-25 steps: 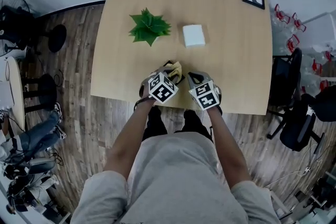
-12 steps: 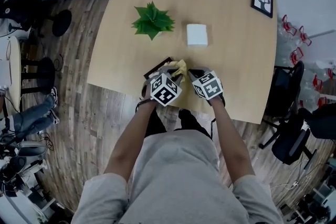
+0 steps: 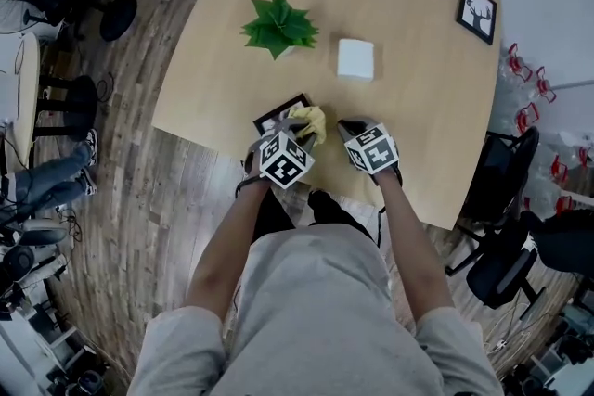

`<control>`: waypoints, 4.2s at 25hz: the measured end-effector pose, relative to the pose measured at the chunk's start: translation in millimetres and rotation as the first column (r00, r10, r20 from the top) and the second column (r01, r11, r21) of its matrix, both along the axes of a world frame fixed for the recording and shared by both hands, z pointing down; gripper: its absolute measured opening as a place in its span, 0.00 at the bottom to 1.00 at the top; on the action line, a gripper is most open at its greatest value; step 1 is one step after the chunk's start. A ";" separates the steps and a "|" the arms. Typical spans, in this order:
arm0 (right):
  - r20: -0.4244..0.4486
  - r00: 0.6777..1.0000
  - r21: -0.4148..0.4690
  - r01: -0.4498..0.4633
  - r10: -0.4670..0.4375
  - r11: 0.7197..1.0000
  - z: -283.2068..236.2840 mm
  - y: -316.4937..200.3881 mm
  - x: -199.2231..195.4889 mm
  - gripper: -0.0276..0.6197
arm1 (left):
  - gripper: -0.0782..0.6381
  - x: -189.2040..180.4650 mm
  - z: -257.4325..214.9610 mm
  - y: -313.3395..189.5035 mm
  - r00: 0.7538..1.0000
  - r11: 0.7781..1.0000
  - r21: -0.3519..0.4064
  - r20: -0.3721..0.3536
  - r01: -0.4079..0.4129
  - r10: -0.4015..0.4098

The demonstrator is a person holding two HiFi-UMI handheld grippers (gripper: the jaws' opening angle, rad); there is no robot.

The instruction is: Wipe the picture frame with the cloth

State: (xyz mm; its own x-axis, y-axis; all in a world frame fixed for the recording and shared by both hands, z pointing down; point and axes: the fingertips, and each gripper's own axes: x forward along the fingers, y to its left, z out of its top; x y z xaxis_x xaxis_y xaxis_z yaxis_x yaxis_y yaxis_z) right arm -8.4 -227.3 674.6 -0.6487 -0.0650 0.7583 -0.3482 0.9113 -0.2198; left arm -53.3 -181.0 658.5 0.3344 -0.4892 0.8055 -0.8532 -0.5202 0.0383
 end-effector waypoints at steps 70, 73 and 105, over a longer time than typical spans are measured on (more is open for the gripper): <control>0.195 0.972 0.112 -0.157 0.133 0.981 -99.9 140.2 2.8 0.05 | 0.29 -71.3 -92.0 197.5 0.784 0.757 0.204 -0.151 0.621 -0.603; 0.218 0.962 0.111 -0.193 0.166 0.975 -108.1 158.7 19.6 0.05 | 0.29 -65.6 -98.1 212.7 0.766 0.728 0.240 -0.171 0.643 -0.620; 0.331 0.908 0.135 -0.317 0.259 0.939 -141.8 235.9 92.4 0.05 | 0.29 -2.8 -125.8 298.9 0.702 0.648 0.272 -0.316 0.712 -0.639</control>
